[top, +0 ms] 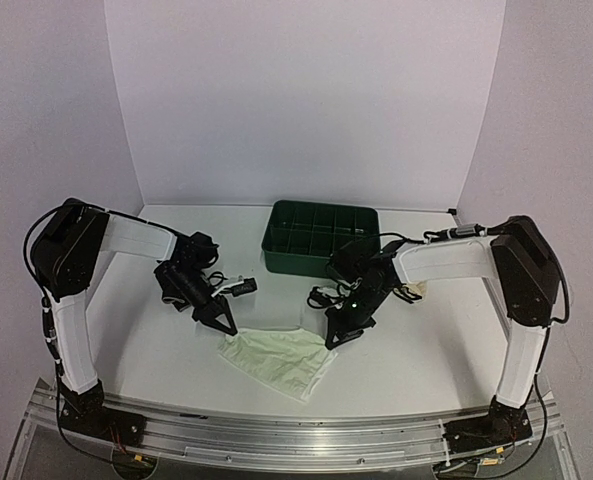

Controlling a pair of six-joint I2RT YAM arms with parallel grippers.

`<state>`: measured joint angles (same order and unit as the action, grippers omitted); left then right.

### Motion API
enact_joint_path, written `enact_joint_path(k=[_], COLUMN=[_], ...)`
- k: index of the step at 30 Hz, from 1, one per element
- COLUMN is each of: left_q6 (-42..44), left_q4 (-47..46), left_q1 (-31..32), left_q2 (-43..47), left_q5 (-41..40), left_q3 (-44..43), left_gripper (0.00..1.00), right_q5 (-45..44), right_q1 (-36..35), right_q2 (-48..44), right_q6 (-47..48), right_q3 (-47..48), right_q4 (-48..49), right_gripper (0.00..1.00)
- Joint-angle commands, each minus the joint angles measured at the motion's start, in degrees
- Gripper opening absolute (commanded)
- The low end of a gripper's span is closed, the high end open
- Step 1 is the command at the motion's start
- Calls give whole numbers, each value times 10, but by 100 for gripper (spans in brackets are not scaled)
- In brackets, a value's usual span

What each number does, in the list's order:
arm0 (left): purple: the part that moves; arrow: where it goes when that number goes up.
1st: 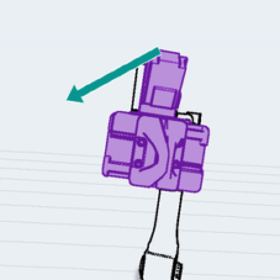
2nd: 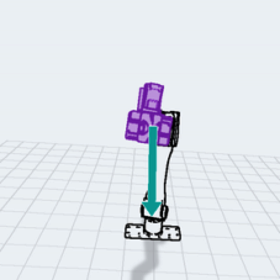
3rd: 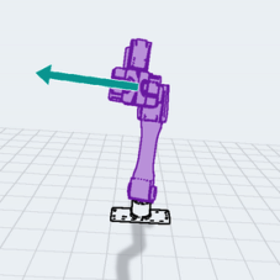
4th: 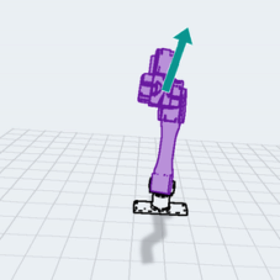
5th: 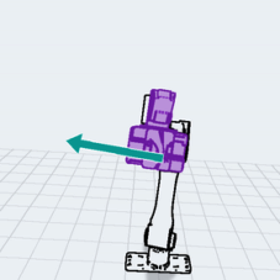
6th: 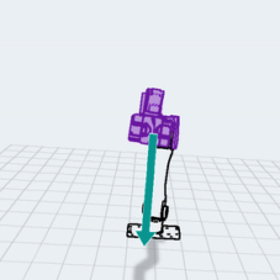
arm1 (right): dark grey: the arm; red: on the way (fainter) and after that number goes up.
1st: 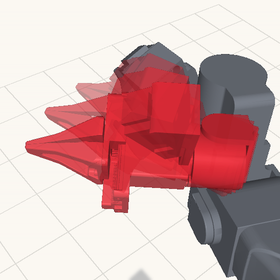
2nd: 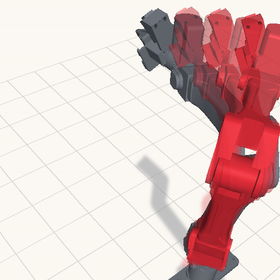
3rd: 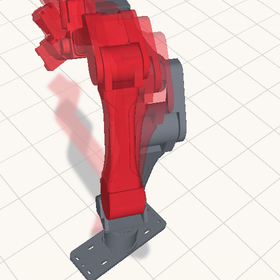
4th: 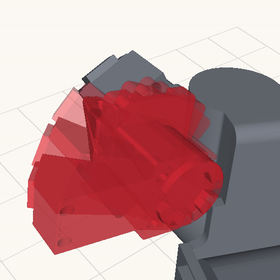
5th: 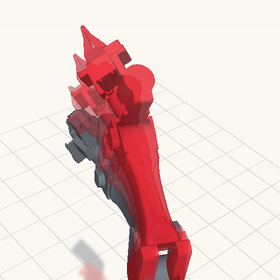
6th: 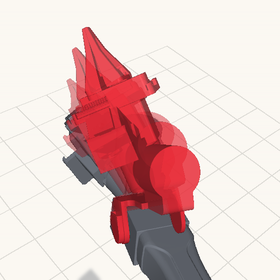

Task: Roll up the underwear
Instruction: Fold the underwear at the center of the board.

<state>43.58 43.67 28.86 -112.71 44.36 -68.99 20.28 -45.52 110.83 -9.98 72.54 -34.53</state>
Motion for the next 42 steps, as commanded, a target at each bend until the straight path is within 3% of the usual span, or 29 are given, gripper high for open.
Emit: enact_joint_path(k=[1, 7, 10, 12, 14, 19, 22, 26, 29, 33, 42], left_q6=[-19, -35, -42, -48, -59, -85, -95, -40, 11, 22, 44], left_q4=[-29, -52, -56, -56, -52, -45, -56, -63, -62, -100, -217], left_q1=[0, 0, 0, 0, 0, -20, -31, -3, 41, 60, 65], left_q2=[-2, -3, -4, -4, -2, 21, 51, 100, 111, 106, 71], left_q5=[-11, -19, -12, -10, -11, -17, -32, -49, -82, -95, -166], left_q3=[-6, -1, -3, -5, -9, -31, -39, 0, 33, 55, 121], left_gripper=[0, 0, 1, 10, 23, 40, 42, 28, 23, 21, 17], right_q5=[-27, -68, -75, -81, -97, -154, -176, -99, -102, -92, -83], right_q1=[1, 0, 0, 0, 1, -9, -52, -95, -90, -69, -43], right_q2=[11, 2, -4, -12, -30, -74, -75, -26, 10, 53, 123], right_q6=[-5, -13, -14, -11, -7, -18, -24, -53, -84, -116, -113], right_q3=[25, 25, 27, 30, 32, 47, 59, 74, 80, 91, 101], right_q4=[3, 2, 0, -2, -3, -9, -8, 38, 76, 127, 128], right_gripper=[0, 9, 25, 34, 36, 34, 23, 7, 0, 0, 0])
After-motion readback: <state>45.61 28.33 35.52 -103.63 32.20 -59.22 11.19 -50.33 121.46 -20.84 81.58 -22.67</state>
